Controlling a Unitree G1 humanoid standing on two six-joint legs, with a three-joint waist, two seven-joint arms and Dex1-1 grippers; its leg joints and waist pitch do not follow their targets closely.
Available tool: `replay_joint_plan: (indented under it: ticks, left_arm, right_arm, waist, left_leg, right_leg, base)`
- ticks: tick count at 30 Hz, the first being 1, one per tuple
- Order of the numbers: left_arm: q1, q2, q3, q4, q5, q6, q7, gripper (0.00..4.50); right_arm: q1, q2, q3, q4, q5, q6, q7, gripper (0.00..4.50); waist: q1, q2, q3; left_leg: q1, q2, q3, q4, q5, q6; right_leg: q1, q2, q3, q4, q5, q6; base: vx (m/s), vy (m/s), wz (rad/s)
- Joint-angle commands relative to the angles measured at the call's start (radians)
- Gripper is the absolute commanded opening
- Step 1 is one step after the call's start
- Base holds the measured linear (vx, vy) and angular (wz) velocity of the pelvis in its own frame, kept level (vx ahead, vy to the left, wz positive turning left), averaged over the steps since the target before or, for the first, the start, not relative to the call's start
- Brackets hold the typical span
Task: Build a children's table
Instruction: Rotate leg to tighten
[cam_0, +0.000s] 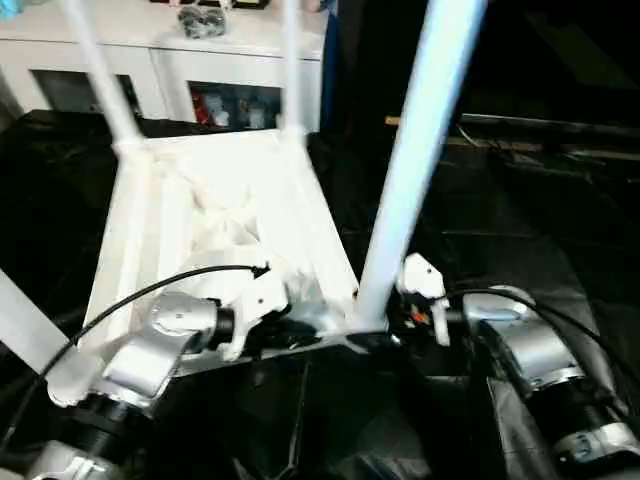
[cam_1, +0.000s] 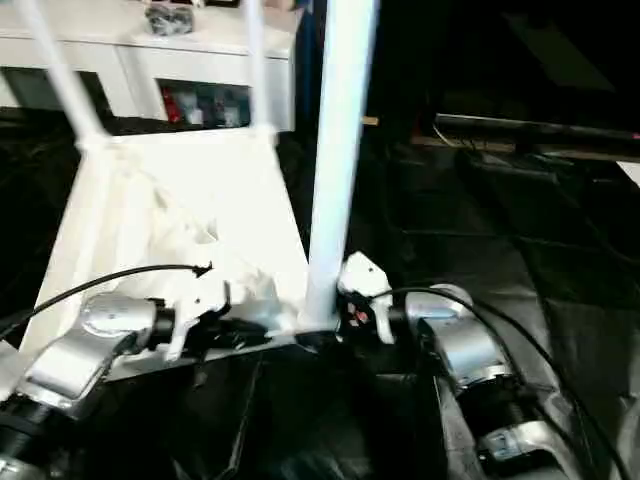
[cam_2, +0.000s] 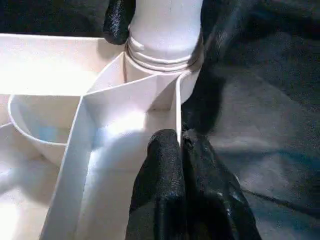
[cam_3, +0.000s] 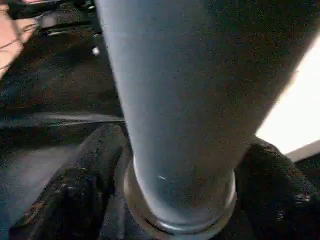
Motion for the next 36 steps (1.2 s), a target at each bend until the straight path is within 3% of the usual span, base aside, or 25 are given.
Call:
replay_joint_plan:
  ticks: [1, 9, 19, 24, 27, 30, 35, 36]
  left_arm:
    - [-0.007, 0.002, -0.010, -0.048, -0.031, -0.001, -0.026, 0.00]
    - [0.002, 0.011, -0.017, -0.066, -0.048, 0.012, -0.047, 0.00]
    - [0.003, -0.032, -0.011, -0.053, -0.021, 0.004, 0.030, 0.00]
    - [-0.035, -0.180, 0.016, -0.023, 0.037, 0.047, 0.286, 0.00]
    - [-0.035, -0.211, 0.006, -0.027, 0.068, 0.069, 0.349, 0.00]
    - [-0.027, -0.261, -0.003, -0.045, 0.106, 0.107, 0.440, 0.00]
    - [-0.022, -0.304, -0.008, -0.041, 0.141, 0.120, 0.511, 0.00]
    - [-0.024, -0.312, -0.010, -0.033, 0.145, 0.117, 0.517, 0.00]
  right_arm:
    - [-0.003, -0.005, 0.035, -0.033, 0.025, 0.006, 0.062, 3.16]
    - [-0.004, -0.002, 0.047, -0.032, 0.028, 0.001, 0.085, 2.61]
    - [0.035, 0.032, 0.041, -0.038, 0.035, 0.007, 0.039, 2.54]
    - [-0.002, 0.187, -0.002, 0.101, -0.052, -0.013, -0.321, 2.54]
    - [-0.011, 0.251, -0.022, 0.118, -0.059, 0.013, -0.431, 2.53]
    - [-0.001, 0.322, -0.011, 0.103, -0.082, 0.015, -0.519, 2.53]
    - [-0.003, 0.356, 0.023, 0.113, -0.127, -0.017, -0.556, 2.53]
    - [-0.009, 0.359, 0.015, 0.123, -0.118, -0.015, -0.557, 3.09]
  waist:
    - [0.000, -0.001, -0.057]
    - [0.005, 0.001, -0.060]
    - [0.007, 0.002, -0.060]
    - [-0.003, 0.002, -0.051]
    - [-0.028, 0.000, -0.048]
    - [-0.034, -0.004, -0.048]
    - [-0.038, -0.002, -0.049]
    - [-0.038, -0.001, -0.050]
  left_leg:
    - [0.011, 0.042, -0.007, -0.072, -0.202, 0.050]
    - [0.011, 0.040, -0.006, -0.069, -0.185, 0.047]
    - [0.013, 0.042, -0.006, -0.069, -0.188, 0.046]
    - [0.014, 0.037, -0.009, -0.075, -0.265, 0.006]
    - [0.000, 0.031, -0.021, -0.082, -0.292, -0.015]
    - [0.013, 0.032, -0.019, -0.077, -0.304, -0.006]
    - [0.013, 0.032, -0.017, -0.078, -0.306, 0.007]
    - [0.012, 0.031, -0.017, -0.078, -0.306, 0.009]
  right_leg:
    - [0.050, -0.070, 0.055, -0.071, -0.218, -0.202]
    - [0.052, -0.068, 0.054, -0.067, -0.181, -0.212]
    - [0.050, -0.068, 0.054, -0.069, -0.178, -0.214]
    - [0.047, -0.073, 0.052, -0.088, -0.352, -0.167]
    - [0.056, -0.076, 0.042, -0.102, -0.494, -0.091]
    - [0.040, -0.074, 0.046, -0.110, -0.502, -0.088]
    - [0.040, -0.070, 0.046, -0.106, -0.449, -0.102]
    - [0.042, -0.070, 0.046, -0.105, -0.440, -0.105]
  base:
    - [0.000, 0.000, 0.00]
    - [0.000, 0.000, 0.00]
    - [0.000, 0.000, 0.00]
    - [0.000, 0.000, 0.00]
    - [-0.039, -0.001, -0.08]
    - [0.000, 0.000, 0.00]
    - [0.000, 0.000, 0.00]
    - [0.000, 0.000, 0.00]
